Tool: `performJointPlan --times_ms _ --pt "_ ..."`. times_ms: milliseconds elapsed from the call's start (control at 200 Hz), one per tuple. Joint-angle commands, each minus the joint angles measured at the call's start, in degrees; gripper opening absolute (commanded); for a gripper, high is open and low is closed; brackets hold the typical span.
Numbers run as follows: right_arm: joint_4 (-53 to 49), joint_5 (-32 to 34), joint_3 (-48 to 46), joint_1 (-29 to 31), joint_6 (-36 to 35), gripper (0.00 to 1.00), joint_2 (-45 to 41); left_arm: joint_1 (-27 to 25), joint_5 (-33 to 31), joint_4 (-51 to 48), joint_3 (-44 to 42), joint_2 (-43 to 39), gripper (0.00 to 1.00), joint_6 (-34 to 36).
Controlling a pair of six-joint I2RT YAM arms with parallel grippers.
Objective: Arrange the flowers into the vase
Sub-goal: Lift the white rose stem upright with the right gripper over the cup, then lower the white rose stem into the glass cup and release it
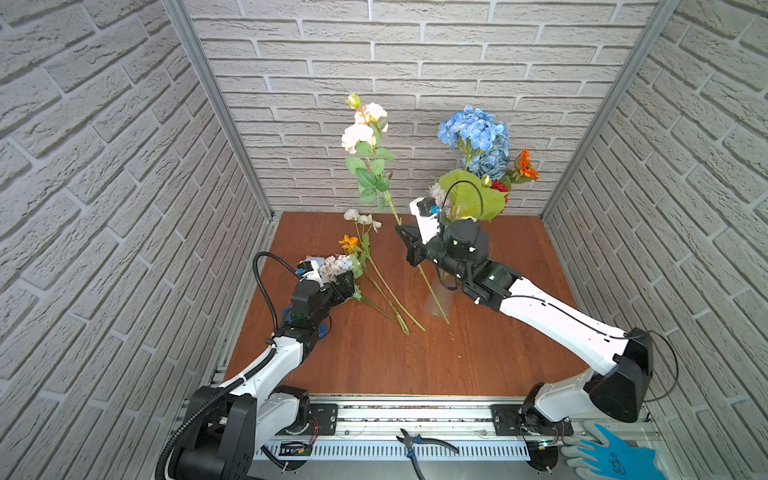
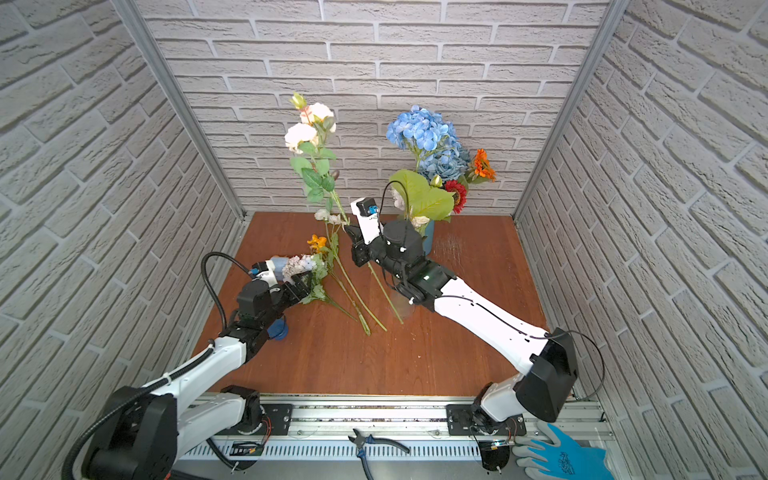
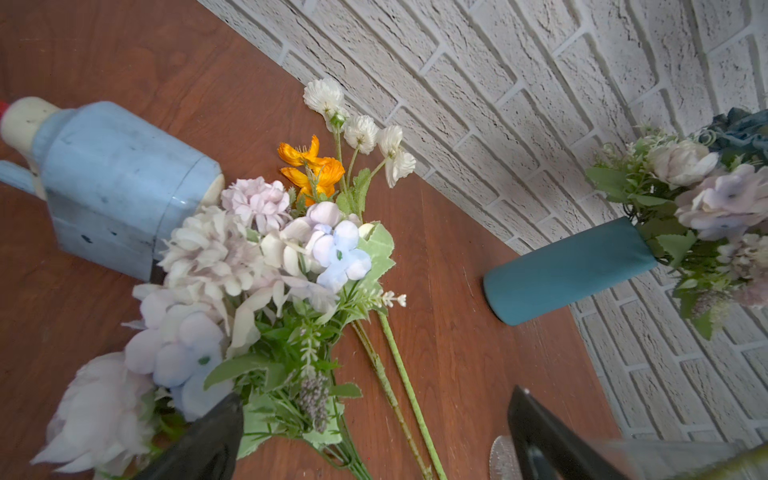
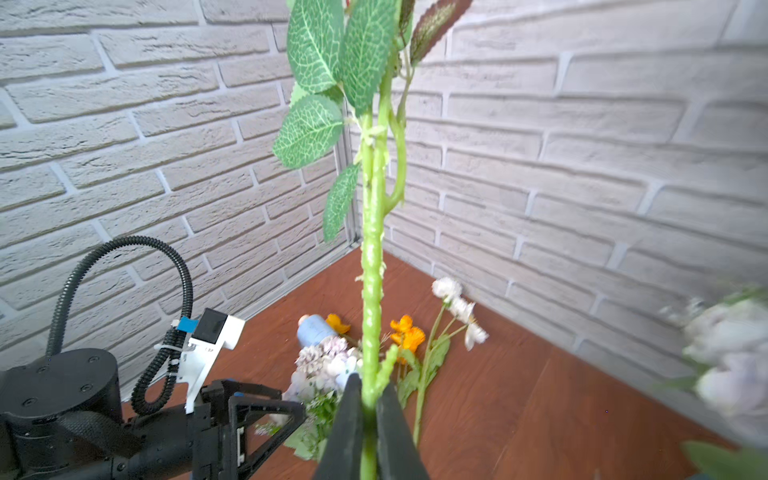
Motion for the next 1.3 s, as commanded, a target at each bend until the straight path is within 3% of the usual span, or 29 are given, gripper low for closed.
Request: performJointPlan --times_ms 0,200,425,575,755,1290 --pt "5.99 2.68 -0.94 -0.20 -7.88 0.05 -4.27 -1.33 1.44 4.99 2.86 2.30 0.98 -0.55" --pt "12.81 4.85 -0.55 -1.12 -16.73 0.05 -5.79 -4.13 1.65 5.78 5.89 6.67 0.98 -0.37" --pt "29.03 -1.08 -5.32 -3.85 -20.60 0.06 -2.70 -6.00 0.24 5.80 7.47 8.23 0.98 -0.22" --pt "39.95 -3.94 -8.03 -6.20 -17.09 0.06 0.15 -6.26 -0.12 4.78 7.64 8.05 0.98 -0.02" --pt "44.63 -5.67 -10.73 -7.56 -13.62 0.06 1.60 -6.26 -1.03 3.20 7.30 6.74 0.98 0.42" --pt "50.85 4.85 -34.95 -7.57 -3.95 0.06 -4.53 -6.92 -1.61 3.29 8.32 7.71 0.98 0.51"
